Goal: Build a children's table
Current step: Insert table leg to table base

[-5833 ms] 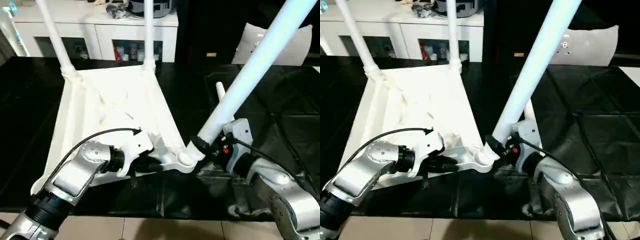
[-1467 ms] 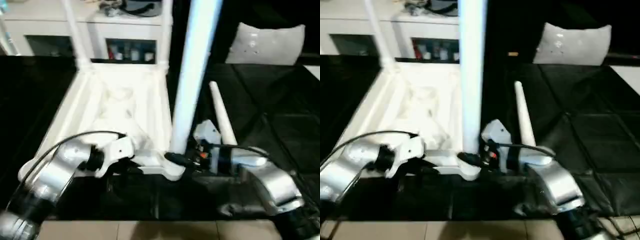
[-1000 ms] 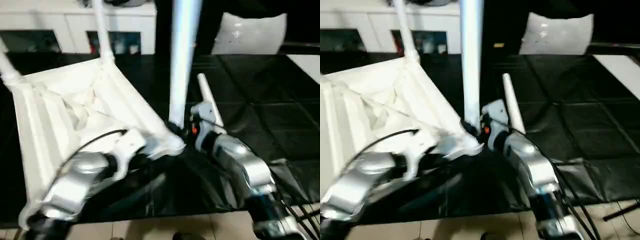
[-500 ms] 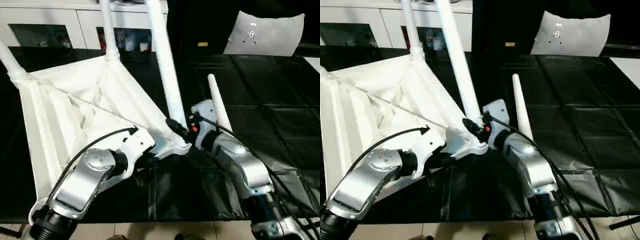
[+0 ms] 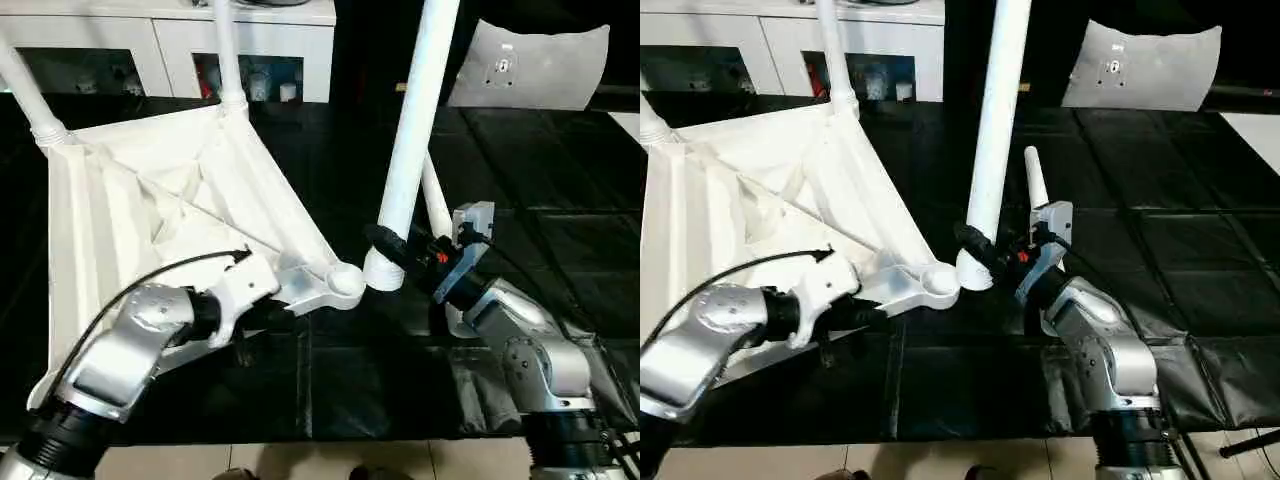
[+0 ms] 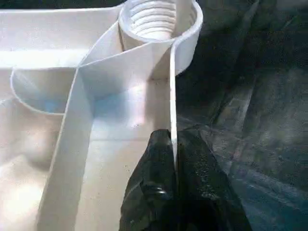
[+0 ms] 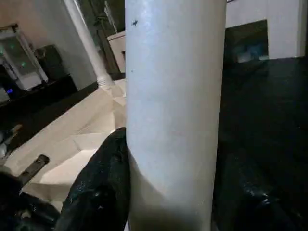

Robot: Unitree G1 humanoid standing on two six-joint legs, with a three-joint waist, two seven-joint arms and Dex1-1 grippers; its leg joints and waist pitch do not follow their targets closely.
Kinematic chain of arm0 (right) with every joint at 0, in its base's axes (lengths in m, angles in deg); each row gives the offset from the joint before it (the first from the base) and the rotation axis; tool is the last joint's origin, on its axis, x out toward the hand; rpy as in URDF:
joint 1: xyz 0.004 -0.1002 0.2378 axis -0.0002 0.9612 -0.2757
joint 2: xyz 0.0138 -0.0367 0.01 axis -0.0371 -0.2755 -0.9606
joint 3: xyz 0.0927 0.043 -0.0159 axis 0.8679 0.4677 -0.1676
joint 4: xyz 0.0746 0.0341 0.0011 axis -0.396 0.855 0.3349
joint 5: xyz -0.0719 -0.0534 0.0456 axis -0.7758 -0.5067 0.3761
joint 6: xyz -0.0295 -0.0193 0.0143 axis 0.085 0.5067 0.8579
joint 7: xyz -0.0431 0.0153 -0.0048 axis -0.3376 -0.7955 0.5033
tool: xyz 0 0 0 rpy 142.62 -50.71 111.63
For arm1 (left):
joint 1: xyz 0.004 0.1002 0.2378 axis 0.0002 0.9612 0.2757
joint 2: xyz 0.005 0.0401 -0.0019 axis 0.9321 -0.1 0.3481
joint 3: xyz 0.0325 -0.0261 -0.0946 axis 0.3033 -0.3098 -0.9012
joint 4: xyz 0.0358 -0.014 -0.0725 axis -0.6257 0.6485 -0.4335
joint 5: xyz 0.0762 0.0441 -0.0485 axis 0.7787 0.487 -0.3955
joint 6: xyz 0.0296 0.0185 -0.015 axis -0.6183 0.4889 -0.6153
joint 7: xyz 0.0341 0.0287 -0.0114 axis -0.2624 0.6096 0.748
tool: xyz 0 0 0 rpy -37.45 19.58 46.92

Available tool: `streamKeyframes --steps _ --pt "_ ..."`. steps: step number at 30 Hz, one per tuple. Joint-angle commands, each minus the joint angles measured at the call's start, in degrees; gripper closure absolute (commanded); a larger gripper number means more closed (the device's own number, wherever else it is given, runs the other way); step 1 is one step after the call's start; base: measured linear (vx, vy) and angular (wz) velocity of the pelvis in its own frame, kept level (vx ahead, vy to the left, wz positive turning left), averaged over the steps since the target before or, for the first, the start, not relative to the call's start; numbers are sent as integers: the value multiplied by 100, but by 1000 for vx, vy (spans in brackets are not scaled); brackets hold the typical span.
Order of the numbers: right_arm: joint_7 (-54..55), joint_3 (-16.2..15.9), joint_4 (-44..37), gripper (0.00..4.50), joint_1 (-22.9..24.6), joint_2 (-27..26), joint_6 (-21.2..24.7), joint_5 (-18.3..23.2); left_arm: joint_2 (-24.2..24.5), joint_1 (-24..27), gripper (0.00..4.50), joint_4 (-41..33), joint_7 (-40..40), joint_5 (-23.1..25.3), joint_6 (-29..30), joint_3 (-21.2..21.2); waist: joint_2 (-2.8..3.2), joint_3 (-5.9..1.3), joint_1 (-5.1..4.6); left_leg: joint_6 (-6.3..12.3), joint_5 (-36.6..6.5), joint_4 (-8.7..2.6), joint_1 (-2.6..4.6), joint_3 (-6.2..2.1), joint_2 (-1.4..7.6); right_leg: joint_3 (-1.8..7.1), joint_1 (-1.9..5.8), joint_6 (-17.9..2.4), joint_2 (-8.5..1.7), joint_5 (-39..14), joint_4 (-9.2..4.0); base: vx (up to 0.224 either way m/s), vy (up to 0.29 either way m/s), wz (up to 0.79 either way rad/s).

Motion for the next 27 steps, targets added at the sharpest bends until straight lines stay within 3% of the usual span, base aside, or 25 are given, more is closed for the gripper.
streamKeyframes --steps 1,7,8,9,10,11,12,14,18,23,27 --pt "-29 -87 -326 261 49 17 94 -24 -97 -227 387 -323 -228 -487 -51 -345 62 -414 40 247 -470 -311 77 -39 242 199 354 -1505 -363 -77 -259 0 0 0" --pt "76 -267 -657 261 131 -33 160 -89 -536 -655 361 -398 105 -1060 190 -848 57 -410 82 84 -860 -309 100 -47 254 204 342 -1346 -377 -844 -305 0 0 0" --pt "95 -317 -739 261 139 -94 133 -61 -800 -1000 361 -276 483 -1180 514 -1061 51 -406 73 39 -871 -305 89 -40 248 208 342 -1305 -363 -878 -298 0 0 0" --pt "93 -323 -747 261 140 -95 136 -58 -817 -1025 361 -265 510 -1180 532 -1073 54 -411 84 33 -881 -294 98 -46 246 205 335 -1296 -367 -905 -305 0 0 0" --pt "106 -391 -816 261 154 -99 180 -64 -1166 -1541 361 92 1248 -985 812 -1274 51 -411 75 18 -912 -292 84 -43 246 207 343 -1265 -357 -950 -302 0 0 0" --pt "109 -395 -819 261 155 -98 184 -68 -1198 -1588 361 131 1324 -959 834 -1291 50 -415 107 9 -997 -257 120 -48 234 206 313 -1233 -358 -1066 -329 0 0 0" --pt "119 -407 -813 261 153 -95 168 -103 -1320 -1756 361 274 1600 -881 901 -1358 37 -407 110 12 -990 -267 79 -67 229 205 347 -1200 -374 -1141 -326 0 0 0" --pt "130 -451 -798 261 144 -74 122 -196 -1565 -2117 361 447 1984 -844 1064 -1438 10 -425 127 -2 -963 -259 73 -78 227 201 356 -1078 -381 -1305 -328 0 0 0" --pt "249 -613 -707 261 132 -11 -44 -567 -1820 -2524 361 227 2027 -1027 1210 -1249 0 -452 145 53 -693 -233 42 -78 220 200 360 -1089 -377 -1048 -305 0 0 0" --pt "414 -731 -538 261 63 143 118 -812 -2047 -2650 361 -583 1816 -1572 1805 -1005 -1 -498 163 205 -394 -182 28 -62 215 189 394 -1348 -372 -411 -230 0 0 0" --pt "440 -735 -454 261 5 149 63 -906 -2117 -2631 361 -901 1819 -1696 2010 -827 -11 -478 155 244 -508 -178 16 -53 207 187 399 -1332 -362 -627 -254 0 0 0"
